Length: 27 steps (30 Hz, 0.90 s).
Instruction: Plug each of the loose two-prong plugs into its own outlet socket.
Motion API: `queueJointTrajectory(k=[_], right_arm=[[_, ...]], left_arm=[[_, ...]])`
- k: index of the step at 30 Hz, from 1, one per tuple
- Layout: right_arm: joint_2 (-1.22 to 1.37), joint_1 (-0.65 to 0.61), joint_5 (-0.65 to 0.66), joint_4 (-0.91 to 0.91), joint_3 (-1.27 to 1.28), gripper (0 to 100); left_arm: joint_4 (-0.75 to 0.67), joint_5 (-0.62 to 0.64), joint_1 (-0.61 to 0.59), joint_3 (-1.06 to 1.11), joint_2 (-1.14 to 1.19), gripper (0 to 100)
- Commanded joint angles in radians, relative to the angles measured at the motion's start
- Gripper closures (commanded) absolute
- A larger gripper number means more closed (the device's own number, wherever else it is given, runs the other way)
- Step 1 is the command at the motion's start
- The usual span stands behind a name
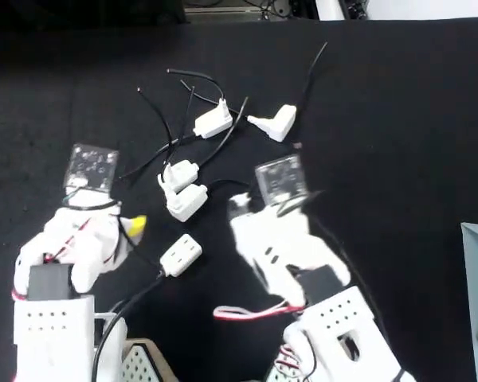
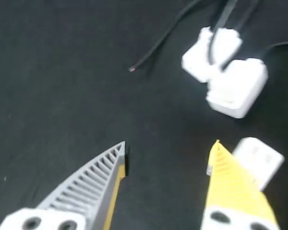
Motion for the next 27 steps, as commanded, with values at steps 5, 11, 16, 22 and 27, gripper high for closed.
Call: queueJointTrajectory(k=[5, 11, 16, 22, 27], right_arm=[[-0.008, -0.189, 0.061, -0.003, -0.007, 98.5], [0.005, -0.275, 0.115, -0.003, -0.028, 98.5], [0.193, -0.279, 0.107, 0.002, -0.130, 98.6], [0.424, -0.279, 0.092, -0.080, -0.202, 98.6], [0.453, -0.308, 0.075, -0.210, -0.128, 98.6]], left_arm=[[-0.130, 0.080, -0.125, 0.163, -0.109, 73], [-0.158, 0.097, -0.124, 0.242, -0.137, 73], [-0.160, 0.089, -0.125, 0.288, -0.167, 73], [-0.160, 0.089, -0.125, 0.329, -0.242, 73], [-0.152, 0.089, -0.127, 0.358, -0.311, 73]])
